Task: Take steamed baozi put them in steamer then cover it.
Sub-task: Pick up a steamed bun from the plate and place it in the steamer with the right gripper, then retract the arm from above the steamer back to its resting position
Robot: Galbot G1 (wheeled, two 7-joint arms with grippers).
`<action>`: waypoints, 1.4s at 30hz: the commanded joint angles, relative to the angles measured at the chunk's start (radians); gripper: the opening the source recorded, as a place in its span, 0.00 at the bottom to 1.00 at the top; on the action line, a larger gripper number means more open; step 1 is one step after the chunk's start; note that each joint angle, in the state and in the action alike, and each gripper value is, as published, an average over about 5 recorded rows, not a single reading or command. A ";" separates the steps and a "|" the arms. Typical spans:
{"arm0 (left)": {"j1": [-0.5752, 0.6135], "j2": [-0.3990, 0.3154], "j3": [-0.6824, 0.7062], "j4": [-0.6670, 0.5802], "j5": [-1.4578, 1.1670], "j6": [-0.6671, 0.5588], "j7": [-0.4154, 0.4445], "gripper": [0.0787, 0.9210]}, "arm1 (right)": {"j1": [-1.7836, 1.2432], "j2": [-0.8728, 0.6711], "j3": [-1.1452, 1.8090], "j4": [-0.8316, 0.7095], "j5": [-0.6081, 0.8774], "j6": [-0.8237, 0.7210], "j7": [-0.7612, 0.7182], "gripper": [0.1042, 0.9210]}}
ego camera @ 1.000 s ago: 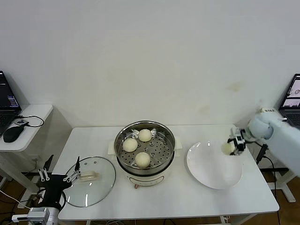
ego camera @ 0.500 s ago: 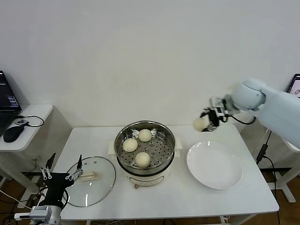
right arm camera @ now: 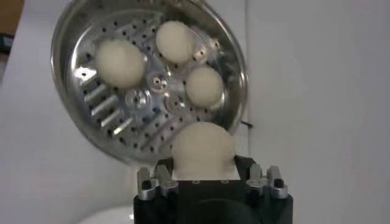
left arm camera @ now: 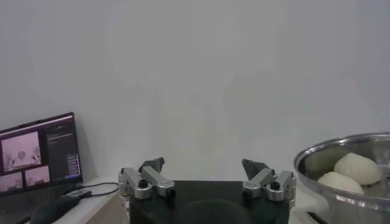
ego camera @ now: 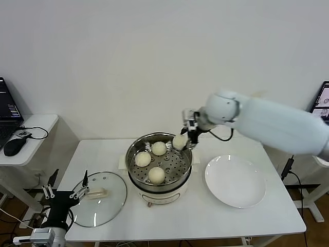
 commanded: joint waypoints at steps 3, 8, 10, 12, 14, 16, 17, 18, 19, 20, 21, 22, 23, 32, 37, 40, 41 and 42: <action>-0.001 -0.005 0.002 0.000 0.001 -0.002 0.000 0.88 | -0.111 0.134 -0.040 -0.043 0.045 -0.098 0.102 0.65; -0.002 -0.005 0.005 0.000 0.001 -0.002 0.000 0.88 | -0.141 0.127 -0.037 -0.057 0.013 -0.098 0.105 0.65; -0.001 -0.004 0.005 0.000 0.001 -0.002 0.000 0.88 | -0.148 0.122 -0.036 -0.059 -0.003 -0.099 0.103 0.65; -0.001 -0.004 0.004 -0.001 0.001 -0.003 0.000 0.88 | -0.152 0.117 -0.037 -0.058 -0.013 -0.099 0.101 0.65; -0.001 -0.005 0.004 -0.002 0.001 -0.003 0.000 0.88 | -0.154 0.113 -0.037 -0.057 -0.018 -0.099 0.100 0.65; -0.001 -0.006 0.004 -0.002 0.002 -0.003 0.000 0.88 | -0.156 0.111 -0.035 -0.056 -0.023 -0.099 0.100 0.65; -0.001 -0.006 0.005 -0.001 0.002 -0.003 0.000 0.88 | -0.157 0.110 -0.034 -0.056 -0.027 -0.099 0.100 0.65; -0.001 -0.007 0.005 0.000 0.003 -0.003 0.000 0.88 | -0.157 0.108 -0.032 -0.056 -0.031 -0.098 0.101 0.65; -0.002 -0.007 0.005 0.000 0.003 -0.004 0.000 0.88 | -0.158 0.106 -0.031 -0.056 -0.037 -0.098 0.101 0.65; -0.002 -0.008 0.005 0.001 0.003 -0.004 0.000 0.88 | -0.158 0.104 -0.029 -0.056 -0.042 -0.098 0.101 0.66; -0.002 -0.008 0.004 0.001 0.003 -0.004 -0.001 0.88 | -0.158 0.101 -0.027 -0.056 -0.047 -0.098 0.101 0.66; -0.002 -0.008 0.004 0.001 0.003 -0.004 -0.001 0.88 | -0.156 0.097 -0.023 -0.054 -0.051 -0.098 0.101 0.67; -0.002 -0.008 0.004 0.001 0.003 -0.005 -0.001 0.88 | -0.154 0.090 -0.018 -0.049 -0.055 -0.098 0.100 0.69; -0.010 0.002 0.001 0.006 0.000 -0.002 0.000 0.88 | -0.102 -0.049 0.087 0.094 -0.023 -0.087 0.082 0.88; -0.020 0.007 0.002 0.025 -0.004 -0.001 0.000 0.88 | -0.134 -0.176 0.157 0.201 0.071 -0.055 0.244 0.88; -0.026 0.010 0.007 0.041 -0.005 -0.002 0.001 0.88 | -0.256 -0.264 0.249 0.256 0.137 0.015 0.474 0.88; -0.027 0.011 0.009 0.048 -0.005 -0.003 0.001 0.88 | -0.326 -0.293 0.298 0.273 0.149 0.046 0.556 0.88; -0.029 0.012 0.010 0.056 -0.005 -0.006 0.001 0.88 | -0.415 -0.319 0.360 0.288 0.150 0.080 0.623 0.88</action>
